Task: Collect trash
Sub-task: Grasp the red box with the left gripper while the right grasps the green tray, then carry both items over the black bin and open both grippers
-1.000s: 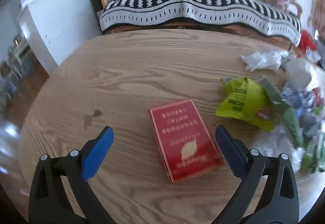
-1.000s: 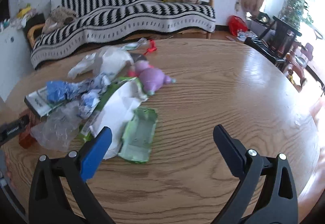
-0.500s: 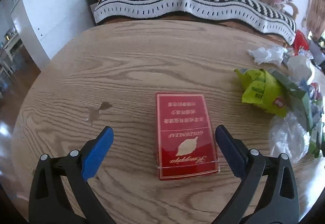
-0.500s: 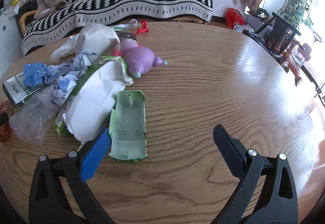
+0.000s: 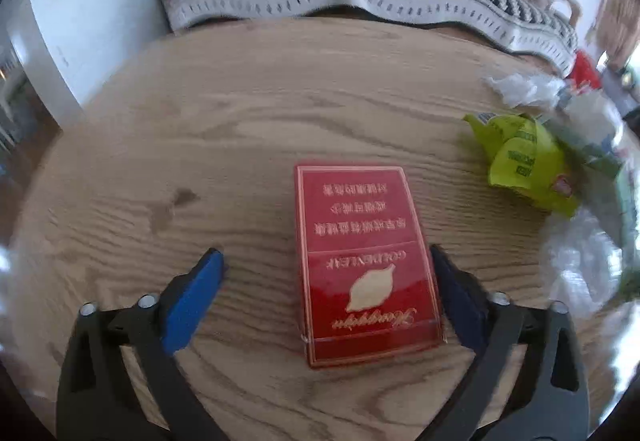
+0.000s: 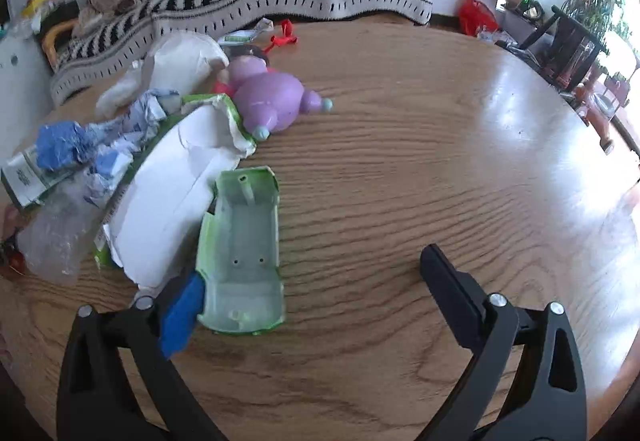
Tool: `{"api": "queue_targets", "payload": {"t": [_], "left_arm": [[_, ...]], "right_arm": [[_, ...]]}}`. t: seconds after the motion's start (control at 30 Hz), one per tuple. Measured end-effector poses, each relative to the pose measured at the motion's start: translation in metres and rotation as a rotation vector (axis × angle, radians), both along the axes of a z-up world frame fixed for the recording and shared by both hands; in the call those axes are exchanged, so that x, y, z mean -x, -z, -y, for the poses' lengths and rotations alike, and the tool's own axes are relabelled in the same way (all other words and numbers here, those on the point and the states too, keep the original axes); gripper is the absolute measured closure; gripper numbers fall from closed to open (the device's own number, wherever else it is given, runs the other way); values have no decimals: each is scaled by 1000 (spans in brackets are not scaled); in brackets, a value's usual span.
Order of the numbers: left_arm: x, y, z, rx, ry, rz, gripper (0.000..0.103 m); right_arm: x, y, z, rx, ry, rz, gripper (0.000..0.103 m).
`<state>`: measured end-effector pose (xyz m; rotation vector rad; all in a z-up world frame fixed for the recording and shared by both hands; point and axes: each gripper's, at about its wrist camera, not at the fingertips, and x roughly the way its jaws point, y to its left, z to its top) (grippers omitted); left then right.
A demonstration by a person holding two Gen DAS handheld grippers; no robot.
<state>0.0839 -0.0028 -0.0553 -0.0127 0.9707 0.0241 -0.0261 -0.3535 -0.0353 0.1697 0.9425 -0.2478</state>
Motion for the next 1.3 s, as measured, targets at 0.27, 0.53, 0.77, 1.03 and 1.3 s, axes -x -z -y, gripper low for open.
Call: {"api": "queue_targets", "payload": {"t": [0.27, 0.53, 0.77, 1.03, 1.3], "left_arm": [[9, -8, -10, 58, 40, -1, 49], [17, -21, -2, 30, 70, 37, 49], [52, -70, 16, 136, 151, 162, 49], [181, -129, 161, 186, 585, 213, 49], [315, -95, 320, 215, 962, 11, 49]], "right_arm": [[9, -9, 25, -122, 61, 49, 69], [14, -12, 20, -99, 64, 84, 69], [44, -39, 17, -182, 59, 178, 69], [190, -107, 60, -173, 98, 340, 69], [349, -85, 149, -188, 306, 268, 69]]}}
